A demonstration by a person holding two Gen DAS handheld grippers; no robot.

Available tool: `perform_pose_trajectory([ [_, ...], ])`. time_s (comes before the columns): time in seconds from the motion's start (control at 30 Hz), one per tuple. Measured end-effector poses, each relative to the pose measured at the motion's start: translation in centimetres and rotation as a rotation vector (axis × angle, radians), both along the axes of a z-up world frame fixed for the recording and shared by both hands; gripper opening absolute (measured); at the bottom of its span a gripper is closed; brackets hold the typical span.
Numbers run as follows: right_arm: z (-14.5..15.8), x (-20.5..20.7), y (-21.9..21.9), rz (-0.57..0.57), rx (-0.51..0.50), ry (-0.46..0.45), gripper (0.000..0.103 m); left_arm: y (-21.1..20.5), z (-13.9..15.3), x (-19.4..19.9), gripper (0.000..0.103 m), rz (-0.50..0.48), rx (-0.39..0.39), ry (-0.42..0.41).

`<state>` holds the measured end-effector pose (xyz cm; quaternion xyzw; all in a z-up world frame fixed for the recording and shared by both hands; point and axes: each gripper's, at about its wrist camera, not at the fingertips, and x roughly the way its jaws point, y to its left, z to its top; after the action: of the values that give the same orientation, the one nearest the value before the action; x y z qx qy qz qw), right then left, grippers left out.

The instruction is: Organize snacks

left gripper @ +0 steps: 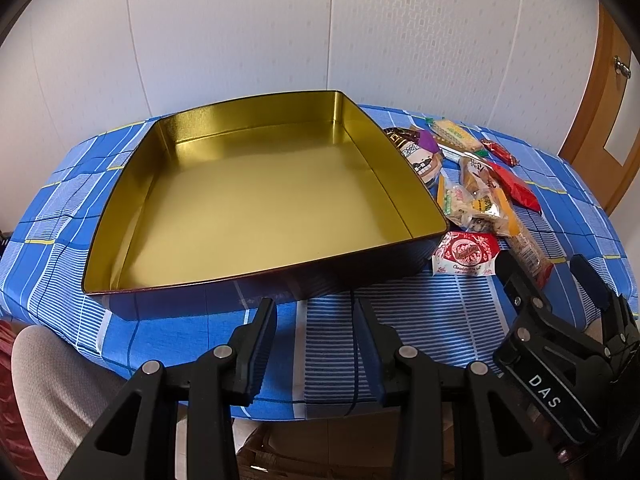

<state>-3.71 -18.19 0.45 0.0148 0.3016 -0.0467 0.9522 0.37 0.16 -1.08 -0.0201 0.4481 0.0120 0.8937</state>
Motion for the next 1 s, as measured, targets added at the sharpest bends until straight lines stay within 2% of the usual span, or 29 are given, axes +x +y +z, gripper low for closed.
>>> perform_pose_trajectory([
  [1.0,0.23,0.02,-0.25,0.003,0.011,-0.006,0.103,0.19,-0.68,0.41,0.040,0.007,-0.027,0.047],
])
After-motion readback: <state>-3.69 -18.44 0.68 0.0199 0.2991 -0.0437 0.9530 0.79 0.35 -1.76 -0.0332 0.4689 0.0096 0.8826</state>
